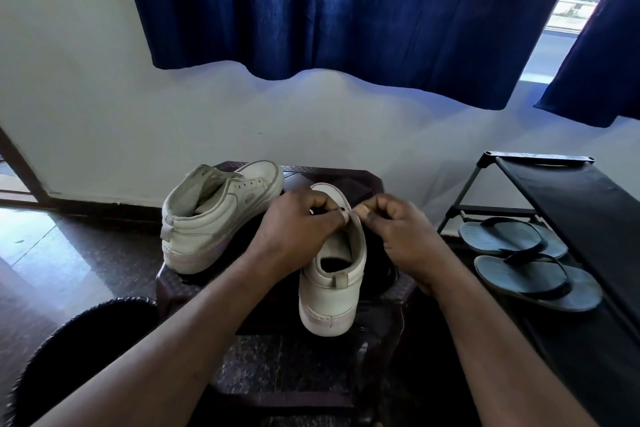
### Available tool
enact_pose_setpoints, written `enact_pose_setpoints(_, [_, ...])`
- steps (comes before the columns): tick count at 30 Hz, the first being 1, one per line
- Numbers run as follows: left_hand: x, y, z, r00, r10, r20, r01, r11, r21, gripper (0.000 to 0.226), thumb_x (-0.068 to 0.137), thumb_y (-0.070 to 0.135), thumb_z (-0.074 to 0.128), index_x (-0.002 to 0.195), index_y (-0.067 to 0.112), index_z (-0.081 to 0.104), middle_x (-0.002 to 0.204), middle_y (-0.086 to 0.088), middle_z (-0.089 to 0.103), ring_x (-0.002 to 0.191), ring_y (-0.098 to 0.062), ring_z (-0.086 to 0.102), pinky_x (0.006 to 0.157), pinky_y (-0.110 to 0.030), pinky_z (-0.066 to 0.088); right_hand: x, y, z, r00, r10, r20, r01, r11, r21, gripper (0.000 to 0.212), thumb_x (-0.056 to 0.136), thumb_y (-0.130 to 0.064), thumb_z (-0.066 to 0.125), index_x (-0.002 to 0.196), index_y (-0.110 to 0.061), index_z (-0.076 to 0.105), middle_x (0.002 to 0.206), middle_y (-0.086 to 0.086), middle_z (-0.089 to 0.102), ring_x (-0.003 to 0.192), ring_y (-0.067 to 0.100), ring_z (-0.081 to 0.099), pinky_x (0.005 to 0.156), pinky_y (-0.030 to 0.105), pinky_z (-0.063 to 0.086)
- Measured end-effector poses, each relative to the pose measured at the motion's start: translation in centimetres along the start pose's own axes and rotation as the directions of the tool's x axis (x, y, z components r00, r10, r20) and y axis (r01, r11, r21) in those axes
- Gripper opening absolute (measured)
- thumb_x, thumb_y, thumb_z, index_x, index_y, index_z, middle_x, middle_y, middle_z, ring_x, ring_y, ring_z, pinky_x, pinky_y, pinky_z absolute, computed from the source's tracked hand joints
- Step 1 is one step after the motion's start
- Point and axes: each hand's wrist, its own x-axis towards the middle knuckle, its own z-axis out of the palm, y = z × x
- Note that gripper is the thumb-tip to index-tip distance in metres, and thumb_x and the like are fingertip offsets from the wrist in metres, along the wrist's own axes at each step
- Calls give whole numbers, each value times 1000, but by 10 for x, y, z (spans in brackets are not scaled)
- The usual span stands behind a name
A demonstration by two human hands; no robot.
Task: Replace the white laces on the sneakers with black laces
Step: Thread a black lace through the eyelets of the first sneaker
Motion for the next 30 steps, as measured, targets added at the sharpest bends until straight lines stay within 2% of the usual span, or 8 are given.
enact_pose_setpoints(3, [1, 0, 0, 1000, -10, 4, 10, 1000, 0, 19, 89, 32, 76, 71, 24, 76, 80, 12, 72, 72, -6, 64, 65, -23, 50, 4, 9, -13, 993, -26, -114, -22, 916, -401, 26, 100, -34, 66, 76, -25, 65, 96, -1, 64, 100, 28, 61, 89, 43, 50])
enact_pose_setpoints(6, [0, 0, 0, 1000, -19, 6, 19, 1000, -6, 20, 90, 32, 76, 71, 24, 76, 81, 14, 73, 77, -5, 66, 70, -25, 51, 2, 14, -34, 949, 124, -291, -289, 714, -637, 21, 101, -44, 60, 100, -27, 73, 123, 2, 58, 125, 36, 47, 105, 52, 40])
enact_pose_setpoints(10, [-1, 2, -2, 1000, -19, -1, 19, 1000, -13, 20, 90, 31, 75, 72, 22, 76, 83, 14, 72, 79, -6, 66, 72, -26, 52, -1, 13, -37, 951, 72, -301, -245, 769, -590, 17, 98, -45, 64, 101, -31, 71, 124, -2, 61, 126, 33, 46, 104, 46, 38])
enact_pose_setpoints(13, [-1, 4, -1, 1000, -24, -4, 24, 999, -36, 19, 89, 29, 76, 72, 20, 76, 80, 6, 73, 80, -15, 69, 77, -38, 57, -5, -3, -20, 985, -66, -160, 23, 966, -258, 10, 97, -36, 69, 95, -28, 74, 111, -9, 69, 115, 19, 59, 101, 38, 46])
enact_pose_setpoints(17, [0, 3, 0, 1000, -25, -14, 25, 999, -47, 18, 87, 28, 77, 71, 20, 76, 78, 3, 73, 80, -19, 70, 80, -46, 60, -7, -13, -1, 999, -49, -12, 49, 998, -26, 12, 100, -24, 69, 97, -16, 77, 99, -2, 76, 99, 18, 70, 96, 45, 56])
enact_pose_setpoints(21, [1, 3, 0, 999, -32, 2, 32, 998, -62, 19, 88, 30, 78, 71, 21, 76, 78, 6, 73, 81, -17, 70, 81, -44, 58, -1, -3, -6, 997, -26, -66, 6, 962, -274, 20, 98, -30, 70, 84, -16, 74, 100, 2, 72, 105, 28, 65, 95, 47, 53])
enact_pose_setpoints(25, [0, 4, 0, 999, -40, 11, 41, 997, -65, 21, 89, 30, 77, 71, 21, 76, 79, 9, 74, 80, -13, 70, 81, -42, 58, 1, 13, -23, 962, 170, -215, -272, 699, -661, 26, 101, -48, 60, 96, -25, 71, 130, 1, 58, 130, 34, 41, 109, 50, 35])
enact_pose_setpoints(30, [-1, 5, -3, 998, -55, 8, 56, 996, -76, 20, 89, 29, 76, 71, 18, 76, 79, 4, 73, 82, -18, 70, 81, -43, 58, -1, 6, -21, 984, -12, -177, -67, 898, -435, 12, 98, -43, 66, 91, -35, 69, 124, -8, 63, 127, 25, 47, 111, 47, 37])
